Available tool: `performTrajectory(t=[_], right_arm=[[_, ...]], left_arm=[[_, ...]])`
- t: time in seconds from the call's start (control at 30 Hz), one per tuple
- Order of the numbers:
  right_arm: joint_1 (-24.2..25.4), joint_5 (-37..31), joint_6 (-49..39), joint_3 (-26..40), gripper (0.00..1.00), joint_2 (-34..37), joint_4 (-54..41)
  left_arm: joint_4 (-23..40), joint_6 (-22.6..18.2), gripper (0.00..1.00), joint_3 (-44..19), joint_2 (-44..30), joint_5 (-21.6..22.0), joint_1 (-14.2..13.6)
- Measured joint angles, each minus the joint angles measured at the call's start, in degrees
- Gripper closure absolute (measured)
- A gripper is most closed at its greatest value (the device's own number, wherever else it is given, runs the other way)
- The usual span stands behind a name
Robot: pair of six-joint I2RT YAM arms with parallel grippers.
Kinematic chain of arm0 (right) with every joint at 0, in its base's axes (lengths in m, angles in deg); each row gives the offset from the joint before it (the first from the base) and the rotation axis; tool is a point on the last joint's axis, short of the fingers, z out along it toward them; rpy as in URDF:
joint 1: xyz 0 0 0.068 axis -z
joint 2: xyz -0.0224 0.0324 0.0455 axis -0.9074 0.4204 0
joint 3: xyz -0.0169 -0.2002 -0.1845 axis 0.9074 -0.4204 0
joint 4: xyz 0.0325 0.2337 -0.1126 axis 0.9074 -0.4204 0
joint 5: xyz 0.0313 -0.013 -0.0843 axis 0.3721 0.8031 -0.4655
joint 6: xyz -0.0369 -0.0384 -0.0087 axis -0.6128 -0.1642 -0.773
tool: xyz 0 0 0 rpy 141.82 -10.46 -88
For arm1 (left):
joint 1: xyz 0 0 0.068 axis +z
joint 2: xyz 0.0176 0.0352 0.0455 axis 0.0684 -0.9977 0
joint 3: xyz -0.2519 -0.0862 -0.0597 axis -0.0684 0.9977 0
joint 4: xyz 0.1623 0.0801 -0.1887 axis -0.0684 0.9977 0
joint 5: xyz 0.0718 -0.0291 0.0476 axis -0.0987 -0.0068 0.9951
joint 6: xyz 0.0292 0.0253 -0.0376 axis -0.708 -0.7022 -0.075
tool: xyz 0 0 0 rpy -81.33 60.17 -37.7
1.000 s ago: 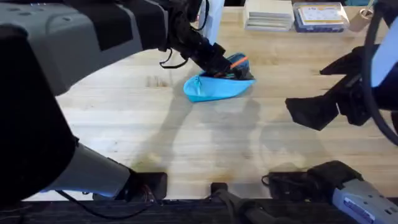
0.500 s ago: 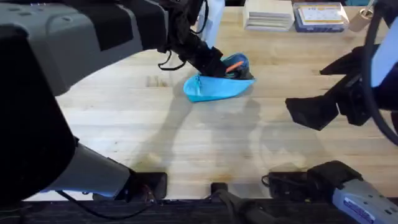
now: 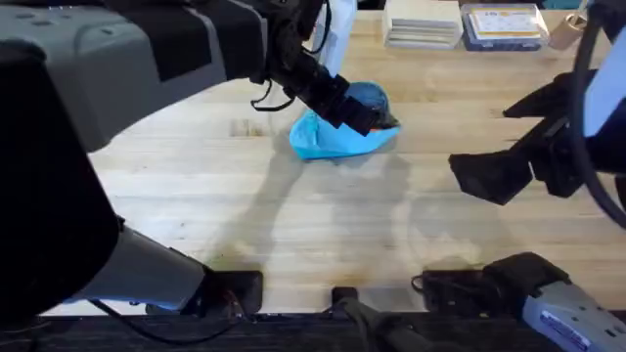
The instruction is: Unzip the bag, pick up the pens from the table one at a time and place them inside, then zip the bag closed.
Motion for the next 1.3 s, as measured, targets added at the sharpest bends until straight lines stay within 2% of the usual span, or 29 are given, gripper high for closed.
performTrajectory(t=[0.53,0.8,0.97,1.1,1.3], right_arm=[[0.01,0.0,0.0,0.0,0.004,0.0,0.01],[0.0,0.0,0.0,0.0,0.003,0.0,0.01],[0.0,0.0,0.0,0.0,0.004,0.0,0.01],[0.0,0.0,0.0,0.0,0.003,0.01,-0.01],[0.0,0.0,0.02,0.0,0.004,0.0,-0.67]], left_arm=[[1.29,0.15,0.007,-1.12,0.43,-0.11,0.0],[1.87,0.22,0.007,-3.05,8.51,0.5,0.13],[4.41,0.22,0.007,-3.28,13.85,0.5,0.43],[8.19,0.22,0.007,-3.28,16.87,0.52,1.93],[16.57,-1.39,0.008,-3.28,21.26,0.72,7.22]])
